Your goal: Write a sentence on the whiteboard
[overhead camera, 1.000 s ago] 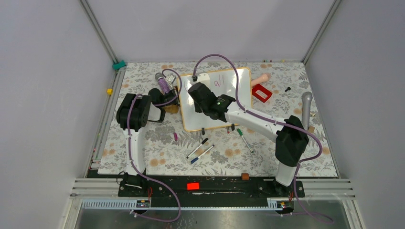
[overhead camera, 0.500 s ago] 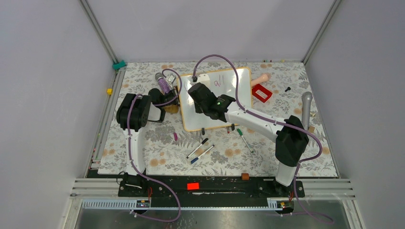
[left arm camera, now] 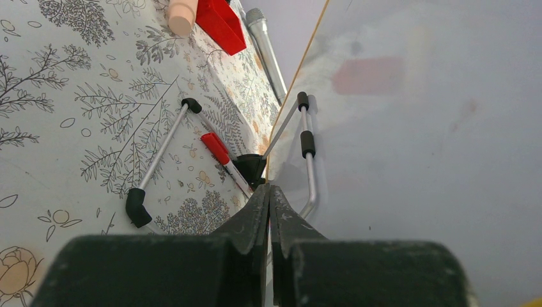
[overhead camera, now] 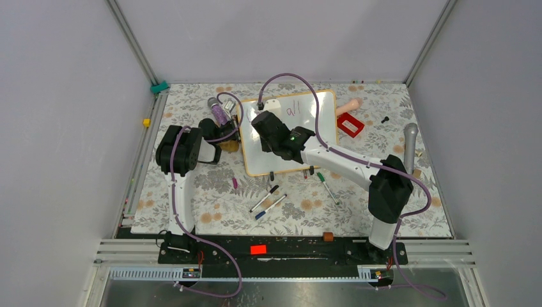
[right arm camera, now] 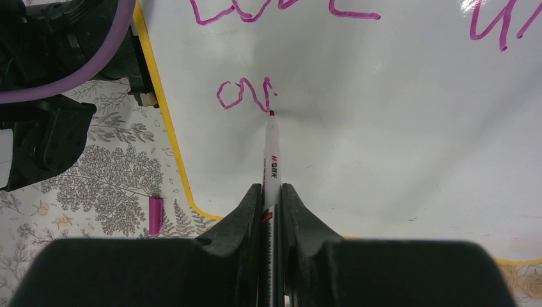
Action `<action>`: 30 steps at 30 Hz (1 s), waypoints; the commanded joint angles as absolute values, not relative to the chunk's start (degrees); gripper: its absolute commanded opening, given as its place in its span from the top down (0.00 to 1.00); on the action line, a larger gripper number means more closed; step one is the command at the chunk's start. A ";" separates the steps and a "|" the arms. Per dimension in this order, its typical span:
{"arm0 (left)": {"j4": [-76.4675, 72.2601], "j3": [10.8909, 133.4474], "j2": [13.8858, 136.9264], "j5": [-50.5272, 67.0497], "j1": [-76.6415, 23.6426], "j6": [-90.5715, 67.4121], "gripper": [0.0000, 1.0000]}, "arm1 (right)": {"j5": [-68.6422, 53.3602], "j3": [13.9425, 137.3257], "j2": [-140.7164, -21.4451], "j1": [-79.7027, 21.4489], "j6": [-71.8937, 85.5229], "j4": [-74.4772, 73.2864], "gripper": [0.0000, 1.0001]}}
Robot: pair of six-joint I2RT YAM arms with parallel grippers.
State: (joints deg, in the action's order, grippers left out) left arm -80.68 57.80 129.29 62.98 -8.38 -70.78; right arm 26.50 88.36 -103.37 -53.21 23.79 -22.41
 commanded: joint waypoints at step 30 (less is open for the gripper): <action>-84.10 58.71 127.24 62.99 -8.70 -69.46 1.00 | 30.22 94.31 -105.58 -52.87 22.19 -23.45 1.00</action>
State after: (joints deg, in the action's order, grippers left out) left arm -80.68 57.80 129.29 62.96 -8.38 -70.76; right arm 27.35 91.77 -105.06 -53.21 22.81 -23.75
